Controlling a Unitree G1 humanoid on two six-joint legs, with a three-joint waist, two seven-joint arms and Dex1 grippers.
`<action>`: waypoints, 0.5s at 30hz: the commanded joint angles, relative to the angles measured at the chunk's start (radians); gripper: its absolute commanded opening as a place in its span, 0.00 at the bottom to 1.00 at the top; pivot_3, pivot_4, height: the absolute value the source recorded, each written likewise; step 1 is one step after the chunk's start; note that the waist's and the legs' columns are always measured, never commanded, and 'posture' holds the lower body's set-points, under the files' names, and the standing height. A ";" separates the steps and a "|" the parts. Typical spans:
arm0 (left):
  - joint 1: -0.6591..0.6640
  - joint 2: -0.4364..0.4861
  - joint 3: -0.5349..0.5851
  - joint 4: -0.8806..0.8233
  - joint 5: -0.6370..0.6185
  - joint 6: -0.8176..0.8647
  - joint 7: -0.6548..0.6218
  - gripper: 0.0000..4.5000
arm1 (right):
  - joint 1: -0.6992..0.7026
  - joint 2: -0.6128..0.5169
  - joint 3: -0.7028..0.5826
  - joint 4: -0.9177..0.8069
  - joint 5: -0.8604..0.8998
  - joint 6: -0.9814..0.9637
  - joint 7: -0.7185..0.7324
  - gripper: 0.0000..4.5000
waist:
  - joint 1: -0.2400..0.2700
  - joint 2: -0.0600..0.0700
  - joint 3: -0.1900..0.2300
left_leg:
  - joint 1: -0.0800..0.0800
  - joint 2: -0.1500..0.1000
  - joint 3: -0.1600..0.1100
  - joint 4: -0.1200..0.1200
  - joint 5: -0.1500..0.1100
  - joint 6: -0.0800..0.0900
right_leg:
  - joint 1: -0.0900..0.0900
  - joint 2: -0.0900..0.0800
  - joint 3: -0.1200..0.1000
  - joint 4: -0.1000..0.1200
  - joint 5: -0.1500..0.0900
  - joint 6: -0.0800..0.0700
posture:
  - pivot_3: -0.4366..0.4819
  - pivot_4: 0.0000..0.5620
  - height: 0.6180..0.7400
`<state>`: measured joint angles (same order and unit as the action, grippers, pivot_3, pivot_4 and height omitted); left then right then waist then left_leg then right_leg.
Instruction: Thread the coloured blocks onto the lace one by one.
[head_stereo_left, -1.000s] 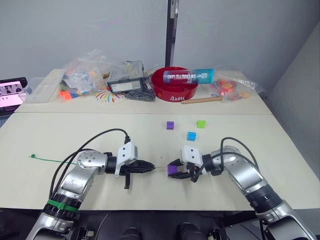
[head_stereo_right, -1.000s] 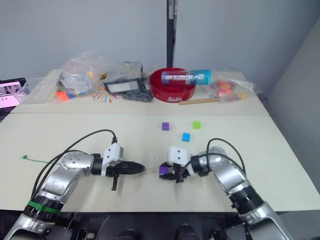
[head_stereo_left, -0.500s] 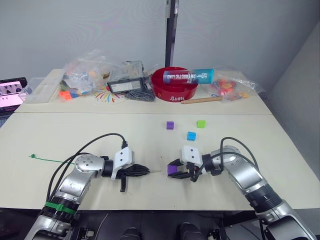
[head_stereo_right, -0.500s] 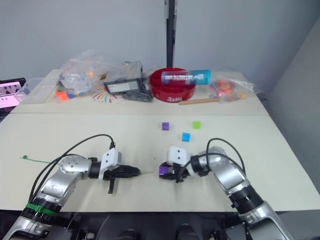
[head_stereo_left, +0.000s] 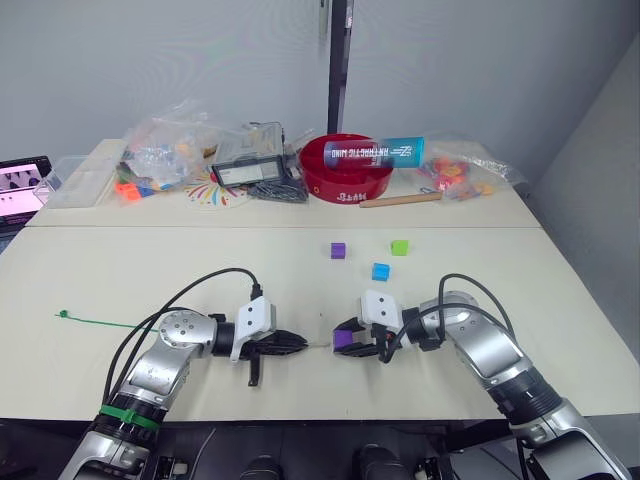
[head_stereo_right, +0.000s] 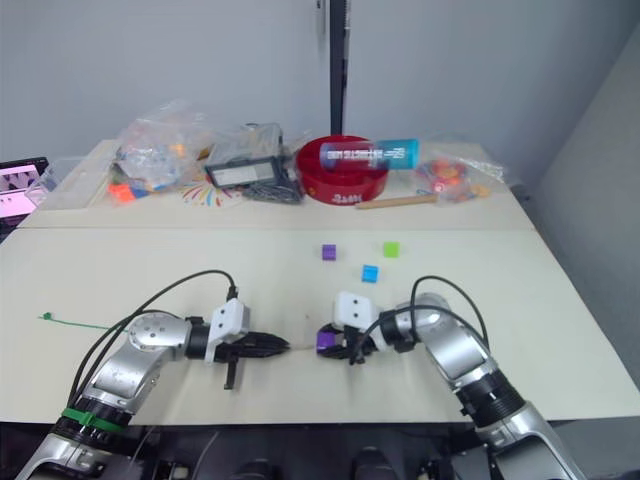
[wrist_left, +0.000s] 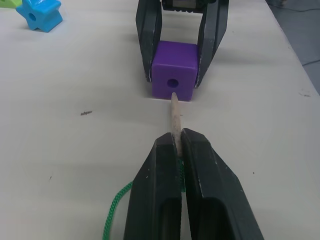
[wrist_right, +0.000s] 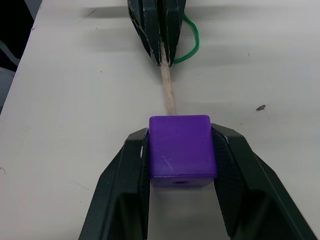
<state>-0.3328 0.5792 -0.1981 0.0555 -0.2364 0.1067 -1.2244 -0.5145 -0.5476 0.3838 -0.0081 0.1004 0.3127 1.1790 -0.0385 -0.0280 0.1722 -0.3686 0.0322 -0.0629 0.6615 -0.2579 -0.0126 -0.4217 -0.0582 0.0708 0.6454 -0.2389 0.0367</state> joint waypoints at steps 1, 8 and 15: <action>-0.010 -0.005 -0.001 -0.047 -0.009 0.014 0.013 0.00 | 0.016 -0.007 0.030 0.021 -0.025 0.025 0.002 0.27 | 0.000 0.000 0.000 | 0.000 0.000 0.000 0.000 0.000 0.000 | 0.000 0.000 0.000 0.000 0.000 0.000 | 0.48 0.27 0.92; -0.021 0.002 -0.002 -0.088 -0.013 0.059 0.019 0.00 | 0.022 -0.009 0.034 0.014 -0.025 0.027 0.003 0.27 | -0.001 0.000 0.000 | 0.000 0.000 0.000 0.000 0.000 0.000 | 0.000 0.000 0.000 0.000 0.000 0.000 | 0.48 0.27 0.92; -0.033 0.010 -0.008 -0.083 0.016 0.069 0.037 0.00 | 0.025 -0.009 0.039 0.007 -0.025 0.030 0.004 0.27 | -0.002 0.000 0.000 | 0.000 0.000 0.000 0.000 0.000 0.000 | 0.000 0.000 0.000 0.000 0.000 0.000 | 0.48 0.27 0.92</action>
<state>-0.3462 0.5834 -0.2067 0.0050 -0.2268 0.1791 -1.1955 -0.5141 -0.5475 0.3880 -0.0135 0.1004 0.3160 1.1786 -0.0401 -0.0280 0.1722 -0.3685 0.0322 -0.0629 0.6615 -0.2579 -0.0126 -0.4217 -0.0581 0.0708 0.6455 -0.2389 0.0367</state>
